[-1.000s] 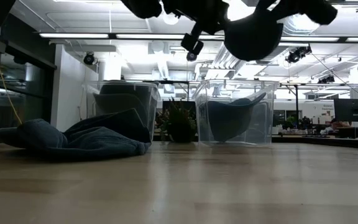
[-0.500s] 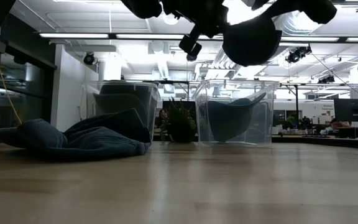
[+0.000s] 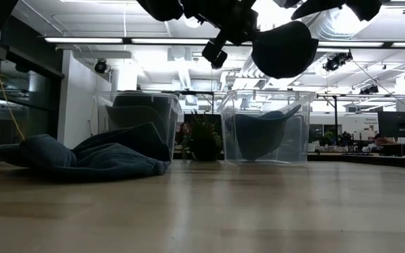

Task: Pick & Place hat
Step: Put the top blue cap into the right transparent bin

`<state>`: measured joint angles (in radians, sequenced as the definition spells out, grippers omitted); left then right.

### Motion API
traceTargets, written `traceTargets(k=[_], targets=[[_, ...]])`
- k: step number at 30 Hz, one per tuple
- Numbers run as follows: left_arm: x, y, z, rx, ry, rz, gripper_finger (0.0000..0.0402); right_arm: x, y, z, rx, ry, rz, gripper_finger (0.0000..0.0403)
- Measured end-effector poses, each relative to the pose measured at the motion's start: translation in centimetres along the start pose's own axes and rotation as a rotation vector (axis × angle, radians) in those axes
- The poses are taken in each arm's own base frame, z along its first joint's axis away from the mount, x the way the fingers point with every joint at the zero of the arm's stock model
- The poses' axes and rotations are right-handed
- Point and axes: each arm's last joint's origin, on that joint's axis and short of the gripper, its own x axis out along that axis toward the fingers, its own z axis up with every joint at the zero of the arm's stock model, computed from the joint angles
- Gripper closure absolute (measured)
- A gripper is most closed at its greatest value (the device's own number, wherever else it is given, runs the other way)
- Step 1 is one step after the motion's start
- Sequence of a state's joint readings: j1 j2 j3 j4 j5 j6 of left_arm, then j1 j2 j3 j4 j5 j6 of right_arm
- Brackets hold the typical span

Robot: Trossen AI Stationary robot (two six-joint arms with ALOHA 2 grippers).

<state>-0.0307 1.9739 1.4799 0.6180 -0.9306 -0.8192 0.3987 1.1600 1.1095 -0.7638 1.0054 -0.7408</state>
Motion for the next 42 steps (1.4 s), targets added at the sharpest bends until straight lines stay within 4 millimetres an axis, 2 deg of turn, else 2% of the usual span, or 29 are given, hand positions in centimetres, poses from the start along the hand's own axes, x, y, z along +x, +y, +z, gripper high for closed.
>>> traceTargets(k=[10,16,20,26,36,42], targets=[[0.0,0.0,0.0,0.002,0.004,-0.003,0.0396,2.5,-1.2,-1.4,0.041,0.056,0.049,0.0274],[0.0,0.1,-0.1,0.014,0.009,0.004,0.0396,3.4,-1.5,-1.8,0.077,0.049,0.08,0.0276],[0.0,0.1,-0.1,0.015,0.01,0.004,0.0396,3.5,-1.6,-1.9,0.119,0.033,0.101,0.0303],[0.0,0.1,-0.1,0.021,0.016,0.006,0.039,3.5,-1.4,-2.0,0.101,0.027,0.132,0.039],[0.7,0.4,-0.1,0.069,0.088,-0.047,0.0373,3.5,-1.1,-2.2,0.125,0.044,0.152,0.0395],[1.3,0.7,0.2,0.155,0.138,-0.097,0.0357,3.4,-1.0,-2.3,0.112,0.06,0.157,0.0396]])
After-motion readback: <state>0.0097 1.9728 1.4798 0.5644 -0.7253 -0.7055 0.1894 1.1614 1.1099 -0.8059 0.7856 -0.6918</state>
